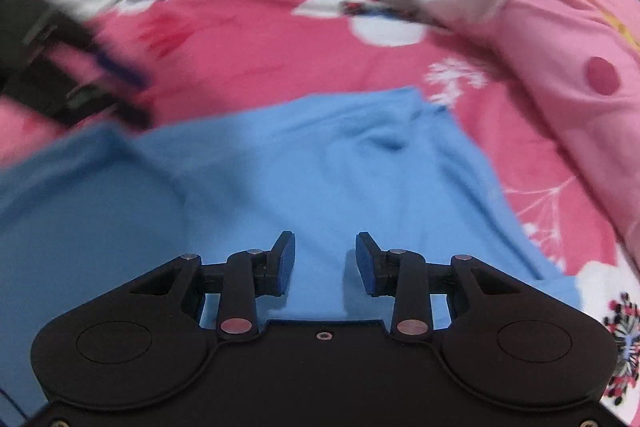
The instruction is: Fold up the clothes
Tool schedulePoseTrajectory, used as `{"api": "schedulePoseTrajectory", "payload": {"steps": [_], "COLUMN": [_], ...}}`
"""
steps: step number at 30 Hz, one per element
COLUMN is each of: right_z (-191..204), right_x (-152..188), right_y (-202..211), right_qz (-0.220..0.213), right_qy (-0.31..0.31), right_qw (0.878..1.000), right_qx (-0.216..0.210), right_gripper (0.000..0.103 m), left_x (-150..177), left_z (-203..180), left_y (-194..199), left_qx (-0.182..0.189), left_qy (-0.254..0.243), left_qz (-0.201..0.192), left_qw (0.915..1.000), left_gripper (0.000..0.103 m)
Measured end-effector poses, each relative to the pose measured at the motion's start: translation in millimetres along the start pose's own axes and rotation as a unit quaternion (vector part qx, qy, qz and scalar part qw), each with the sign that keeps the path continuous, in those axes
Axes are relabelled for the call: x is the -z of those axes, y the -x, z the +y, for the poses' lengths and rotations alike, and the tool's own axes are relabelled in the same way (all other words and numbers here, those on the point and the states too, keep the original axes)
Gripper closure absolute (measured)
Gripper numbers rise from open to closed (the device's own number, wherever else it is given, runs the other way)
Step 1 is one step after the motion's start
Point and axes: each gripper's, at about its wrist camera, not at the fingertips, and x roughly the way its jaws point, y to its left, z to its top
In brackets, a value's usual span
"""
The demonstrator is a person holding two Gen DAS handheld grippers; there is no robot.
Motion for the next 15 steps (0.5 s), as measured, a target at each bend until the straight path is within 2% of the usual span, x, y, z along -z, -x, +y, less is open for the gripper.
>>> {"api": "schedulePoseTrajectory", "payload": {"steps": [2,6,9,13,15], "right_z": [5.4,0.3,-9.1,-27.4,-37.1], "right_x": [9.9,34.3,54.6,79.7,94.2], "right_y": [-8.0,2.3,21.0,61.4,85.1], "right_qz": [0.012,0.012,0.022,0.004,-0.008], "right_qy": [0.0,-0.014,-0.034,-0.12,-0.171], "right_qw": [1.0,1.0,0.999,0.993,0.985], "right_qx": [-0.007,-0.001,0.002,0.007,0.011], "right_gripper": [0.07,0.07,0.07,0.07,0.065], "left_x": [3.5,20.8,25.7,24.5,21.2], "left_z": [-5.0,-2.5,3.4,-9.2,-21.2], "left_y": [-15.3,-33.4,-31.2,-16.8,-7.4], "left_qx": [-0.013,-0.053,-0.059,-0.069,-0.062], "left_qy": [-0.014,-0.041,-0.035,-0.041,-0.039], "left_qz": [0.015,0.043,0.044,0.035,0.027], "left_qw": [0.9997,0.9969,0.9967,0.9961,0.9969], "left_gripper": [0.063,0.063,0.062,0.062,0.062]}}
